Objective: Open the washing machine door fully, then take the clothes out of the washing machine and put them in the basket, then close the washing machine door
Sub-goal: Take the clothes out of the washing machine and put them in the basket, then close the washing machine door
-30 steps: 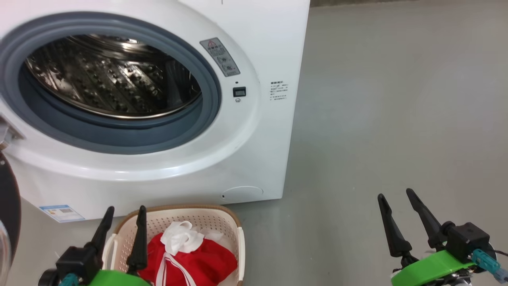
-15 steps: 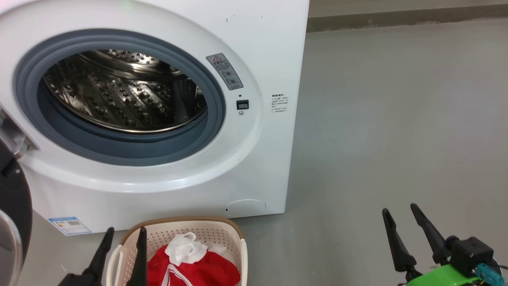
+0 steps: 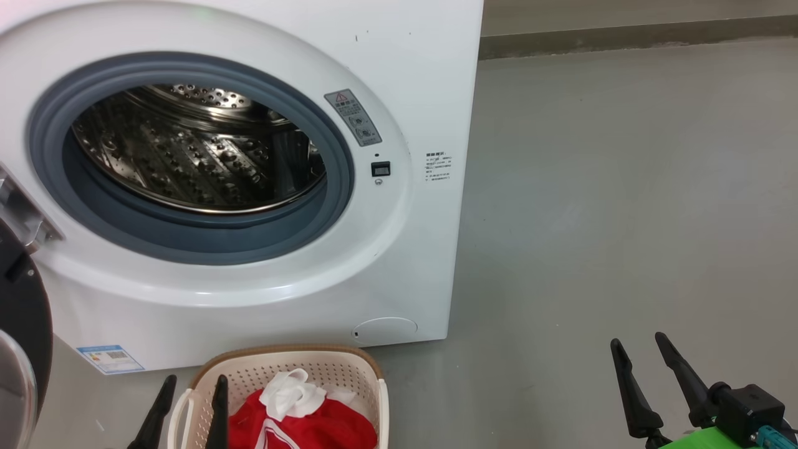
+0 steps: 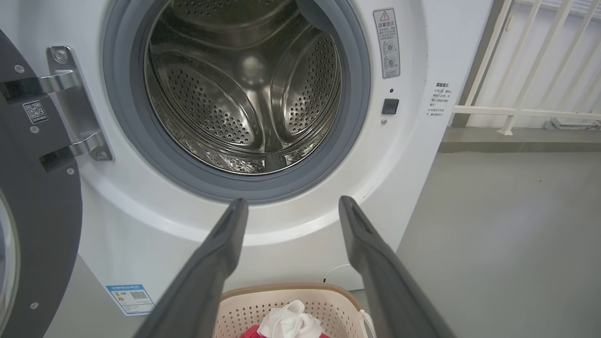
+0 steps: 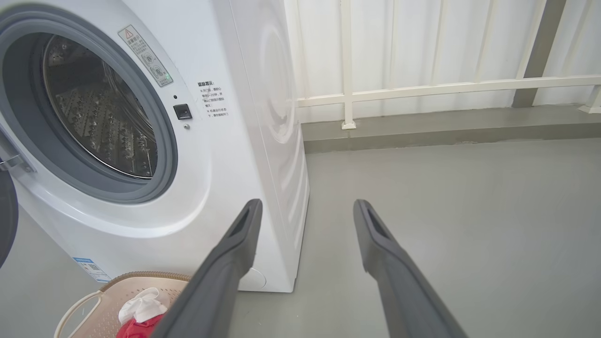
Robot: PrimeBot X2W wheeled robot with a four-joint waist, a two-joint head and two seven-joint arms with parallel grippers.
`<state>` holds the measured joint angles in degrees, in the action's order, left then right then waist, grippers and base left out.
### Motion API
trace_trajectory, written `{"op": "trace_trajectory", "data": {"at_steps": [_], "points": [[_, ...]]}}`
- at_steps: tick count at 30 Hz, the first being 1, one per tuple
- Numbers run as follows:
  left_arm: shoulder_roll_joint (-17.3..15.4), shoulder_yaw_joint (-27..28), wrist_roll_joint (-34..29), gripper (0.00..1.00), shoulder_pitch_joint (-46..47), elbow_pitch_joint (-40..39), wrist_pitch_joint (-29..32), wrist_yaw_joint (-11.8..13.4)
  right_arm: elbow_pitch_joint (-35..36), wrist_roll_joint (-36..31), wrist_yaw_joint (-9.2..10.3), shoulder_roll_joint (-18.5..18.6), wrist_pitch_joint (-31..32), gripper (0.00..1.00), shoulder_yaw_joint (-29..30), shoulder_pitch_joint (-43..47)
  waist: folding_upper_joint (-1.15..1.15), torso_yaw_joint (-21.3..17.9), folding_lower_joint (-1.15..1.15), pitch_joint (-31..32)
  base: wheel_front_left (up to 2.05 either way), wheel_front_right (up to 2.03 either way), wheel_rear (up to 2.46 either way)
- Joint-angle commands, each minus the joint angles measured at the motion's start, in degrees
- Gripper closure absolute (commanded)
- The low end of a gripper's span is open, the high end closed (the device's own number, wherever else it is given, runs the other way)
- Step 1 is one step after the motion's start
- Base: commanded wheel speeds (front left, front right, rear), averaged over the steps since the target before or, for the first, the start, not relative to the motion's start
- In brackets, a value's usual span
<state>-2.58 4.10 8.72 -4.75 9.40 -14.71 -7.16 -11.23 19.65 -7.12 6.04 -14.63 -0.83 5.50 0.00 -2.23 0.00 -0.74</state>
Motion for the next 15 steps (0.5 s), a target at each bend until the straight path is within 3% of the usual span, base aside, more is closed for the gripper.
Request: {"op": "trace_trajectory", "data": {"at_steps": [1, 15], "points": [[-0.3, 2.0, 0.3, 0.00, 1.1, -1.9, -0.3, -0.3, 1.6, 0.2, -0.36, 0.8, -0.4, 0.00, -1.0, -1.0, 0.00, -0.1, 0.00, -0.1, 0.00, 0.00, 0.00], [-0.3, 1.9, 0.1, 0.00, 1.3, -2.1, -0.3, -0.3, 1.7, 0.2, -0.36, 0.6, -0.4, 0.00, -0.9, -1.2, 0.00, -0.1, 0.00, -0.7, 0.00, 0.00, 0.00]]}}
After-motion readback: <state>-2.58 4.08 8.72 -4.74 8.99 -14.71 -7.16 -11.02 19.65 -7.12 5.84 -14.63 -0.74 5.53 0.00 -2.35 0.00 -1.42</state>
